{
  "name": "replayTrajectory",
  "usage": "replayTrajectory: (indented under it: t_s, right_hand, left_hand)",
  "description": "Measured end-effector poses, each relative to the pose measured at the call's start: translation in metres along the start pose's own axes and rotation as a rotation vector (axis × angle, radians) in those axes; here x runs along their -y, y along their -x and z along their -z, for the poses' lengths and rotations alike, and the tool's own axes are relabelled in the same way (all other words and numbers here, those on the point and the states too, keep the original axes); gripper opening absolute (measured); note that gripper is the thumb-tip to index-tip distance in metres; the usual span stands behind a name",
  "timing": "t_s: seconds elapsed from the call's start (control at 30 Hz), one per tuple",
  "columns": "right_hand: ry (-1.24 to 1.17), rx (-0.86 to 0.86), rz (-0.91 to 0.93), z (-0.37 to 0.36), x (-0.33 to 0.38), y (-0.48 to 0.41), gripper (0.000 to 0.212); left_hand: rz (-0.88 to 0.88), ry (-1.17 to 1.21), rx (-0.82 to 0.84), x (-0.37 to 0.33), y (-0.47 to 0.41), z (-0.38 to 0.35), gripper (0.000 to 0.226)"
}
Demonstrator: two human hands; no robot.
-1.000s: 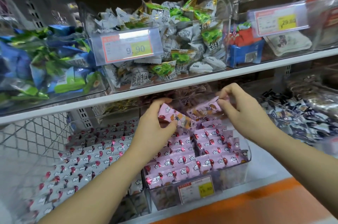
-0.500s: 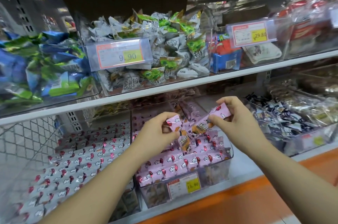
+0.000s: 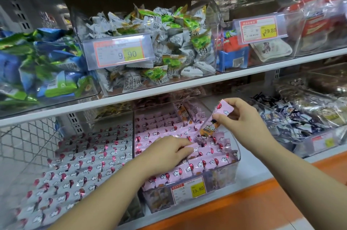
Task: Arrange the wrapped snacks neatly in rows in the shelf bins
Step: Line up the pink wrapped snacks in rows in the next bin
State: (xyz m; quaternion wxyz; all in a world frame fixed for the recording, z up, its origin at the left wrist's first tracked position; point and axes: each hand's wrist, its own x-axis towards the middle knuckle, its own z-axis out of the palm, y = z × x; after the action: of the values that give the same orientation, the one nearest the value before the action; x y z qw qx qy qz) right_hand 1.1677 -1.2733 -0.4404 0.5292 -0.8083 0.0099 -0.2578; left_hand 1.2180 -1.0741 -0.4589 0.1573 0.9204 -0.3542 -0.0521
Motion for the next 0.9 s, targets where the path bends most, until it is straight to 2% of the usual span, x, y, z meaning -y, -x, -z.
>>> replayTrajectory:
  t_s: [0.13,0.23,0.3,0.4,0.63,0.9]
  right_hand:
    - [-0.01,0.021,0.036,-0.005,0.005,-0.005,0.022]
    - [0.036,0.049,0.056,-0.013,0.005,-0.011,0.025]
    - [0.057,0.088,0.074,-0.016,0.004,-0.018,0.027]
    - [0.072,0.203,0.101,-0.021,0.006,-0.03,0.022]
    - [0.188,0.398,0.131,-0.026,-0.007,-0.059,0.032]
    - [0.381,0.514,0.277,-0.024,-0.008,-0.066,0.016]
  left_hand:
    - [0.016,-0.26,0.062,0.001,-0.003,-0.012,0.028]
    - [0.035,-0.136,0.056,0.005,-0.004,-0.004,0.03]
    - [0.061,-0.013,-0.063,0.015,-0.004,0.008,0.028]
    - [0.126,0.031,-0.207,0.027,-0.003,0.015,0.022]
    - [0.105,-0.2,-0.169,0.031,-0.014,0.006,0.02]
    - [0.065,-0.184,-0.028,0.041,-0.019,0.009,0.017]
